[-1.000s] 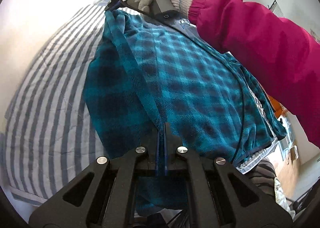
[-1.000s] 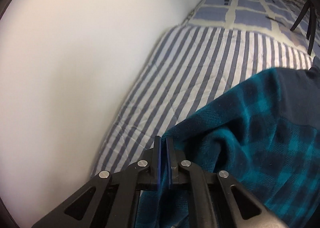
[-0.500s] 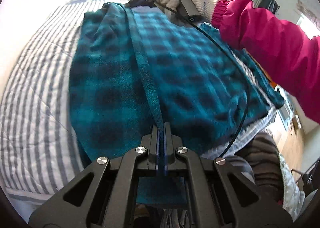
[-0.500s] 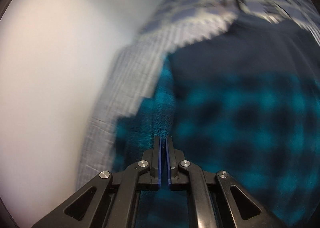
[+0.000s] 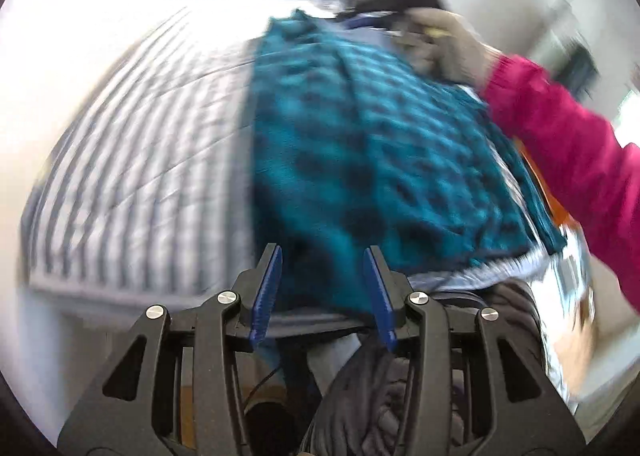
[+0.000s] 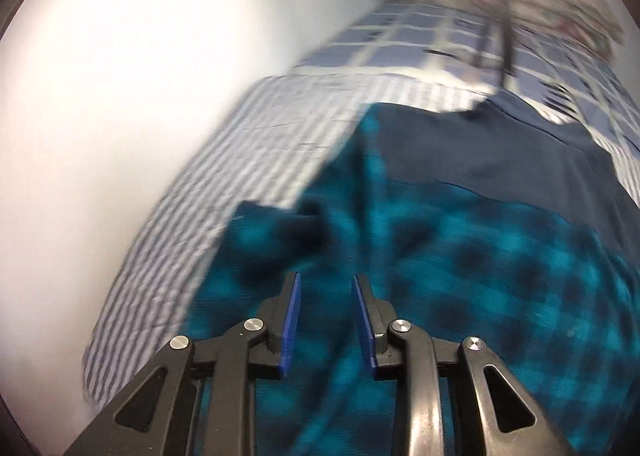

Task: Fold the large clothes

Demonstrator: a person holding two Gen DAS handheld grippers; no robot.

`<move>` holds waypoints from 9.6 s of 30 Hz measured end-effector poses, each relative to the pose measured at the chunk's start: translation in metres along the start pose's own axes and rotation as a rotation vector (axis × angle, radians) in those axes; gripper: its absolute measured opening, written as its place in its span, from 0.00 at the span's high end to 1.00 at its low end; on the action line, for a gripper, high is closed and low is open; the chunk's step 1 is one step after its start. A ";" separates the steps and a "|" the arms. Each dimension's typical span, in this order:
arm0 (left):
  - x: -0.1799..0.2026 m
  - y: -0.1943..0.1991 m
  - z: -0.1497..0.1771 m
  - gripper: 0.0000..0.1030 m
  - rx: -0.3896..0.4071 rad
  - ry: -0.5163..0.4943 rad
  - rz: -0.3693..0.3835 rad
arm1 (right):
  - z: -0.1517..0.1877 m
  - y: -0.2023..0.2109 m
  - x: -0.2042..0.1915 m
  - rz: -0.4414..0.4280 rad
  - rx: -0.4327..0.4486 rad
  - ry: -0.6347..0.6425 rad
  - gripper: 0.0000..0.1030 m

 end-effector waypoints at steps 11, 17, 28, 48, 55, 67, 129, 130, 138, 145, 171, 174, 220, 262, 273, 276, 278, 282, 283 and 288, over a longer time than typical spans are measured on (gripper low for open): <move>-0.025 -0.034 0.015 0.60 -0.063 0.163 0.065 | 0.017 -0.054 -0.056 -0.013 -0.130 0.109 0.73; -0.018 -0.017 0.020 0.75 0.014 0.120 0.010 | 0.029 -0.085 -0.034 0.029 -0.181 0.060 0.77; 0.012 -0.057 0.010 0.84 -0.053 0.000 0.059 | 0.024 -0.091 -0.037 0.040 -0.172 0.049 0.76; -0.019 -0.038 0.013 0.66 -0.020 0.127 -0.037 | 0.015 -0.078 -0.041 -0.038 -0.149 -0.035 0.71; -0.031 -0.061 0.009 0.66 -0.067 0.209 0.038 | -0.012 -0.059 -0.047 -0.159 -0.103 -0.141 0.48; 0.003 -0.040 -0.001 0.91 0.014 0.099 0.090 | 0.010 -0.113 -0.121 0.088 -0.340 0.082 0.44; 0.146 -0.040 0.035 0.82 -0.024 -0.416 0.168 | 0.125 0.119 0.081 -0.051 0.124 -0.261 0.74; 0.139 -0.030 0.034 0.82 -0.004 -0.402 0.157 | 0.128 0.128 0.075 -0.059 0.129 -0.244 0.74; 0.078 -0.045 0.017 0.82 0.029 -0.274 0.077 | 0.182 0.152 0.012 -0.186 0.075 -0.132 0.75; 0.073 -0.073 0.021 0.82 -0.006 -0.267 0.087 | 0.239 0.134 -0.022 -0.225 -0.070 -0.110 0.75; 0.039 -0.029 0.023 0.82 0.062 -0.227 0.064 | 0.305 0.199 -0.071 -0.267 -0.072 -0.118 0.67; 0.035 -0.005 0.022 0.82 0.082 -0.240 0.057 | 0.303 0.203 -0.080 -0.278 -0.076 -0.132 0.67; 0.133 -0.029 -0.054 0.71 0.123 -0.463 0.041 | 0.358 0.308 0.008 0.062 0.230 -0.279 0.63; 0.338 -0.113 0.028 0.71 -0.178 -0.686 0.308 | 0.560 0.380 0.279 0.150 0.241 -0.887 0.94; 0.325 -0.111 0.023 0.71 -0.168 -0.614 0.364 | 0.492 0.415 0.212 0.081 0.375 -0.761 0.96; 0.310 -0.105 0.014 0.71 -0.160 -0.563 0.380 | 0.463 0.411 0.180 0.049 0.390 -0.690 0.96; 0.299 -0.101 0.008 0.71 -0.148 -0.530 0.388 | 0.441 0.403 0.152 0.024 0.386 -0.626 0.96; 0.273 -0.096 -0.004 0.71 -0.132 -0.447 0.410 | 0.406 0.369 0.099 -0.019 0.326 -0.506 0.96; 0.266 -0.095 -0.006 0.71 -0.130 -0.423 0.416 | 0.401 0.360 0.088 -0.025 0.308 -0.481 0.96; 0.237 -0.106 -0.012 0.71 -0.151 -0.310 0.439 | 0.379 0.288 0.035 -0.055 0.157 -0.340 0.96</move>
Point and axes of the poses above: each gripper's, at about its wrist camera, not at the fingertips, and y roughly against the way its jaws point, x to its right, z to its underside, the point moved 4 cm from there along -y, roughly the way its jaws point, and after that the axes turned 2 degrees about y, right-handed, at the moved point
